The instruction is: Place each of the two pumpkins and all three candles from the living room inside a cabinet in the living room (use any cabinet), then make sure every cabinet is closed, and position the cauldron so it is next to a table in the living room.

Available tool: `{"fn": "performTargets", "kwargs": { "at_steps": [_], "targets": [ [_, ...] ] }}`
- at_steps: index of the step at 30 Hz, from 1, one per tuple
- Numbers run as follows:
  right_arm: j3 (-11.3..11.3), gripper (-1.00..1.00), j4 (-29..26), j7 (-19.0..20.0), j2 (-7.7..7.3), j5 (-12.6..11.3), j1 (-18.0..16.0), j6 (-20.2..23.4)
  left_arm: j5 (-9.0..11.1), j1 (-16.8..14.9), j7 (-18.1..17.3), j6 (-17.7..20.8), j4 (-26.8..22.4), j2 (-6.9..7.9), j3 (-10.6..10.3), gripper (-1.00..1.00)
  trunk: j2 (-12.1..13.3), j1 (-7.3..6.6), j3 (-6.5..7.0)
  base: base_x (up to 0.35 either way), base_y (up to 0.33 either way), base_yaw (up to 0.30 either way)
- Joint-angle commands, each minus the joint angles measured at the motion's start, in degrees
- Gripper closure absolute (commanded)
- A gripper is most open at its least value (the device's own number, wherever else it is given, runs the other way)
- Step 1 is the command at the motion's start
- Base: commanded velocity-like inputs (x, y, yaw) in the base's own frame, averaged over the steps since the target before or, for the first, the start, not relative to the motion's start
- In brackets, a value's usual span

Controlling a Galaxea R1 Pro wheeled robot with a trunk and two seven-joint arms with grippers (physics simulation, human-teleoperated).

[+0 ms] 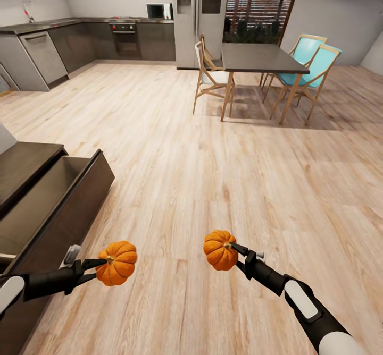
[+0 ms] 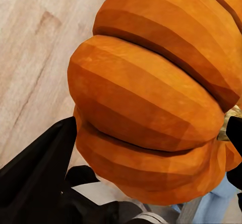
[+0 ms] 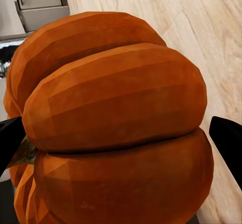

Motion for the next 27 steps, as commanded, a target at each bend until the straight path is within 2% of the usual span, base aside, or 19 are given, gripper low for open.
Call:
{"fn": "performTargets", "kwargs": {
  "at_steps": [1, 4, 6, 9, 13, 18, 22, 24, 27],
  "targets": [
    [0.2, 1.0, 0.0, -0.2, -0.06, -0.4, 0.0, 0.2, -0.3, -0.1, -0.2, 0.0, 0.0, -0.13, -0.3, 1.0, 0.4, -0.23, 0.15, 0.0, 0.0, 0.0],
    [0.2, 1.0, 0.3, -0.3, -0.06, -0.4, 0.0, 0.0, -1.8, -0.3, 1.9, -0.1, 0.1, -1.31, -1.2, 1.0, 1.6, -0.89, 0.69, 0.0, 0.0, 0.0],
    [0.2, 1.0, 0.5, -0.3, -0.06, -0.3, 0.0, -0.1, -3.5, -0.5, 6.0, -0.1, 0.0, -3.14, -1.4, 1.0, 2.4, -1.33, 1.05, 0.0, 0.0, 0.0],
    [0.2, 1.0, 1.0, -0.3, -0.06, -0.2, 0.0, -1.1, -4.3, -0.6, 10.7, -0.2, 0.0, -4.74, -1.5, 1.0, 3.6, -1.99, 1.59, 0.0, 0.0, 0.0],
    [0.2, 1.0, 2.0, -0.4, -0.06, -0.1, 0.0, -4.4, -4.5, -0.7, 14.3, -0.3, 0.0, -5.41, -1.5, 1.0, 5.2, -2.87, 2.31, 0.0, 0.0, 0.0],
    [0.2, 1.0, 2.9, -0.6, -0.06, -0.1, 0.0, -5.3, -4.6, -0.7, 15.9, -0.4, 0.0, -5.53, -1.5, 1.0, 7.2, -3.96, 3.2, 0.0, 0.0, 0.0],
    [0.2, 1.0, 3.3, -0.6, -0.06, 0.0, 0.0, -5.5, -4.6, -0.9, 22.0, -0.6, 0.0, -6.24, -1.5, 1.0, 8.8, -4.84, 3.92, 0.0, 0.0, 0.0],
    [0.2, 1.0, 3.6, -0.8, -0.06, 0.1, 0.0, -5.9, -4.6, -1.3, 25.6, -0.7, 0.0, -7.53, -1.5, 1.0, 9.6, -5.28, 4.28, 0.0, 0.0, 0.0],
    [0.2, 1.0, 6.5, -1.4, -0.55, 0.3, 0.0, -8.4, -5.2, -1.9, 32.8, -1.0, -0.1, -10.78, -1.6, 1.0, 10.8, -5.94, 4.82, 0.0, 0.0, 0.0]
  ]
}}
